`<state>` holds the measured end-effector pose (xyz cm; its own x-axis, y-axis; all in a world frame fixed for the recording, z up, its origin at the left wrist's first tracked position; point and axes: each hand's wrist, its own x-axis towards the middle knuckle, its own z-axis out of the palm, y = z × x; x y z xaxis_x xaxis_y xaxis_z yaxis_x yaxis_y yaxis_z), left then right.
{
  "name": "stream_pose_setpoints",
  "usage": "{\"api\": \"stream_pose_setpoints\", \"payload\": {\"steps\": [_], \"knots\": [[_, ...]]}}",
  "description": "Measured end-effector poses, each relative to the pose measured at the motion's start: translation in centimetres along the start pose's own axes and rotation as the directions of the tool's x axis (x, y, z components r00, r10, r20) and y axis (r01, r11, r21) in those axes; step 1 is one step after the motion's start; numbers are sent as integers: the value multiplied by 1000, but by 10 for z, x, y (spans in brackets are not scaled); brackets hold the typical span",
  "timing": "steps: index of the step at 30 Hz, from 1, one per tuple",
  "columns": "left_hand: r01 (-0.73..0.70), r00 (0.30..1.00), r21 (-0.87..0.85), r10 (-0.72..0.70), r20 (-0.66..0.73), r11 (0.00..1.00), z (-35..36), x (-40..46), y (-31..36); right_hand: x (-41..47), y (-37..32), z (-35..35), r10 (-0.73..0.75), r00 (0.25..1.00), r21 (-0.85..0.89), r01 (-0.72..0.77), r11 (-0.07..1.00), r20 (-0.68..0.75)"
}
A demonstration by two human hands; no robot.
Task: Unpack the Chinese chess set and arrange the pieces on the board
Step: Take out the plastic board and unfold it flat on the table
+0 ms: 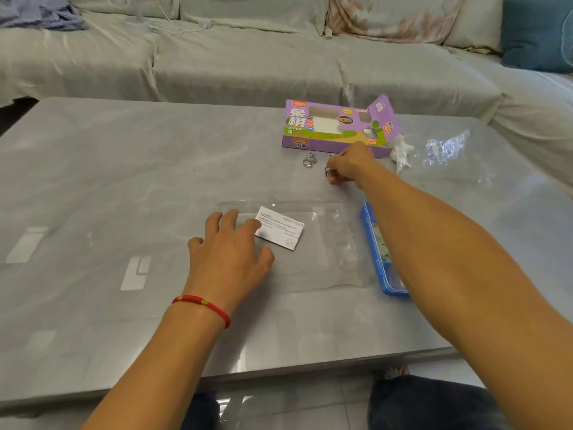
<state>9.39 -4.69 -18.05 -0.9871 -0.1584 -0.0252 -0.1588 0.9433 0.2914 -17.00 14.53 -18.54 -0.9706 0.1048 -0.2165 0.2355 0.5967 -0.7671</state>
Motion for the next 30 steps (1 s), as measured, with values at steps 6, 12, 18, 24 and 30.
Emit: {"api": "stream_pose_setpoints", "payload": {"steps": [6,12,18,24,30], "knots": [[12,999,-14,-11,38,1000,1,3,3,1,2,0,-161,987,-144,160,977,3],[22,999,22,-23,23,1000,0,-1,0,-109,-6,-10,-641,720,-432,683,589,266],[45,997,29,-47,63,999,0,-7,-5,-165,7,25,-459,794,-763,565,313,399],[54,997,37,-56,57,998,1,-8,-9,-165,7,31,-363,874,-564,485,668,322],[70,997,28,-70,27,997,-1,-6,-8,-130,9,-29,-188,982,183,183,966,7]]}}
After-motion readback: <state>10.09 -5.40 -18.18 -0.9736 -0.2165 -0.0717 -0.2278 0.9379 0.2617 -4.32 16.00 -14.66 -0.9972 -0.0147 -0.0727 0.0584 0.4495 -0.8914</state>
